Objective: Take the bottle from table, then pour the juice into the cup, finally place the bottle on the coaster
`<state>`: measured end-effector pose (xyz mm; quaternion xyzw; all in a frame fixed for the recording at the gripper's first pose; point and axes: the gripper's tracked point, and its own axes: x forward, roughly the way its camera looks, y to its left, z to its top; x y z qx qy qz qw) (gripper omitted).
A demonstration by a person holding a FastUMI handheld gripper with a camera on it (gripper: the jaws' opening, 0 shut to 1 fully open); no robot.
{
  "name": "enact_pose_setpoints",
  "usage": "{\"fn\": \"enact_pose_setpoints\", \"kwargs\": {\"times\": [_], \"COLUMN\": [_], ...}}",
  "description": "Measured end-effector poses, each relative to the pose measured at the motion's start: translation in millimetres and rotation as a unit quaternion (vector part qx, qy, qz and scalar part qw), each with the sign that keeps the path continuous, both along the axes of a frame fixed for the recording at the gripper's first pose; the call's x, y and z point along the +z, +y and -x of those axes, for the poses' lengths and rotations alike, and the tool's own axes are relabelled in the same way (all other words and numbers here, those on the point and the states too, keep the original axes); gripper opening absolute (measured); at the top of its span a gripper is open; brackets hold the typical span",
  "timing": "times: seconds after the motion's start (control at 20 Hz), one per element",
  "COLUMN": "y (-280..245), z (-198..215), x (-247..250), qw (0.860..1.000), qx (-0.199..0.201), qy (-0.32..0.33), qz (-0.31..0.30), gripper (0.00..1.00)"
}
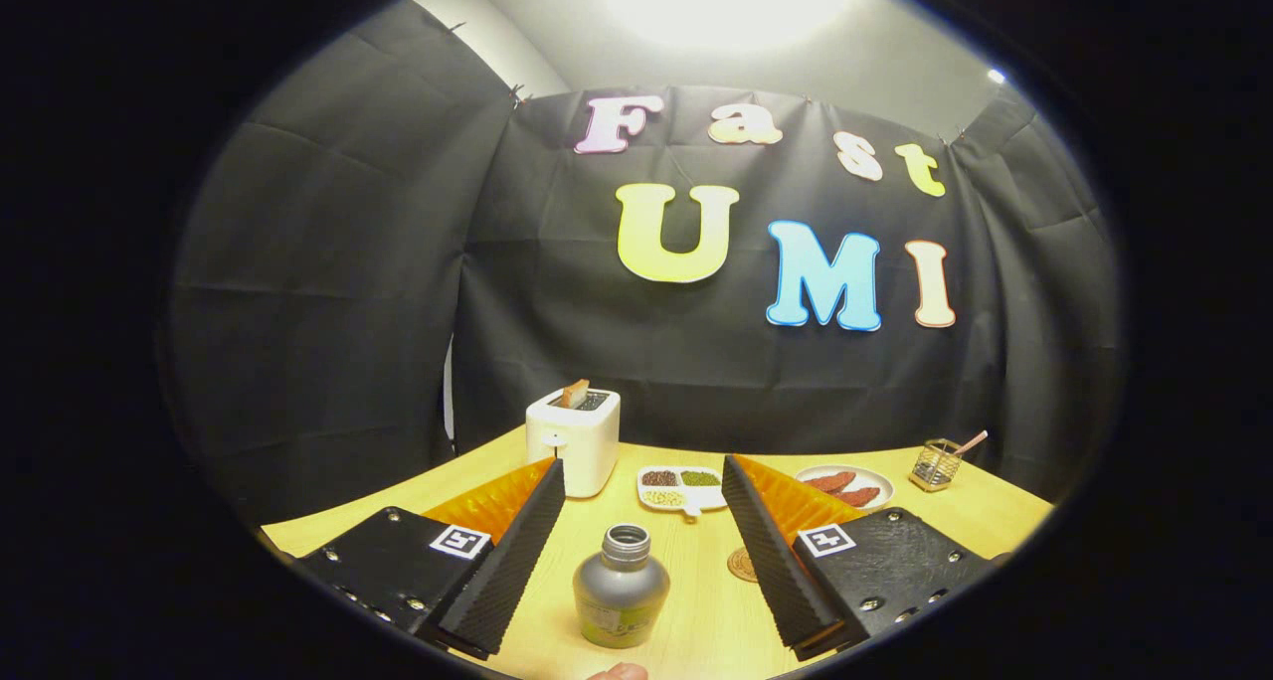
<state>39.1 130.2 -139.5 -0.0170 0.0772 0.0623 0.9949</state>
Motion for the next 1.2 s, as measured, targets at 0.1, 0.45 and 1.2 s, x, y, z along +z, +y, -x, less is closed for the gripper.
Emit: {"fn": "enact_pose_setpoints", "kwargs": {"times": [0.1, 0.45, 1.2], "y": [2.3, 1.7, 9.7], "z": [-0.6, 3.7, 3.9], "x": [-16.9, -61.5, -137.8], "qw": [1.000, 0.997, 0.991], "qx": [-0.005, -0.032, -0.031], "qy": [0.017, 0.057, 0.125], "qz": [0.000, -0.035, -0.024], "gripper": [0.97, 0.97, 0.97]}}
